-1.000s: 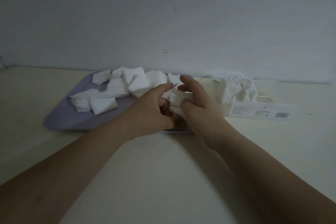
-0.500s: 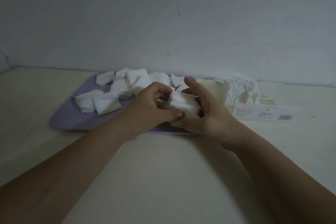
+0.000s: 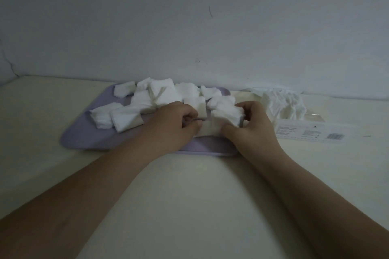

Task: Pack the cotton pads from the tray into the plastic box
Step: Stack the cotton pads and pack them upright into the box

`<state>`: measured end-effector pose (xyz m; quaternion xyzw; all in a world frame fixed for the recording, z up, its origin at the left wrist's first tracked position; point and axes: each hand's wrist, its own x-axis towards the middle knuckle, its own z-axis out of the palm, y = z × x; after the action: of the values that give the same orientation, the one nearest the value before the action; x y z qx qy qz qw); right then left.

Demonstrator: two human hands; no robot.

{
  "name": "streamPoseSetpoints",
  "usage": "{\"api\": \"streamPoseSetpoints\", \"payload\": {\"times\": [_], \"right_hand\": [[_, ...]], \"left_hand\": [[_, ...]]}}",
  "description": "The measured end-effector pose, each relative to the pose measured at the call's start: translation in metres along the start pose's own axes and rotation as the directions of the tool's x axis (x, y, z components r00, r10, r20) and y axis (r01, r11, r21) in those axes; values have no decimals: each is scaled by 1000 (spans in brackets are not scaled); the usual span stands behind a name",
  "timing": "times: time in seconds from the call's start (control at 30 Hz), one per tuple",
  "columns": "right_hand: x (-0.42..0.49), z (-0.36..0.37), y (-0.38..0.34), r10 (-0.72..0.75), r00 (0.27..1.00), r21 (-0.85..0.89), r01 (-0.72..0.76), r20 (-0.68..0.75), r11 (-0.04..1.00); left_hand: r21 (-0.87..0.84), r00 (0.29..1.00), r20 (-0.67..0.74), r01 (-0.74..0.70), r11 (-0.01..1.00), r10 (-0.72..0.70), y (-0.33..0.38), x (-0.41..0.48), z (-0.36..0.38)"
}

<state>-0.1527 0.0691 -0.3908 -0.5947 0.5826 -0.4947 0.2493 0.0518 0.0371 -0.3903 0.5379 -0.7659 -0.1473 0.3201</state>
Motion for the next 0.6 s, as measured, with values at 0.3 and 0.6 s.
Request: {"api": "streamPoseSetpoints", "payload": {"times": [0.3,0.6], "right_hand": [[-2,0,0,37,999,-11,-36,38,999],[-3,-2,0,18,997,-26,-16,73,1000]], "left_hand": [[-107,957,265,154,982,-121,4,0,-13],[-633,934,350,175,754,76,14,-8,-30]]}}
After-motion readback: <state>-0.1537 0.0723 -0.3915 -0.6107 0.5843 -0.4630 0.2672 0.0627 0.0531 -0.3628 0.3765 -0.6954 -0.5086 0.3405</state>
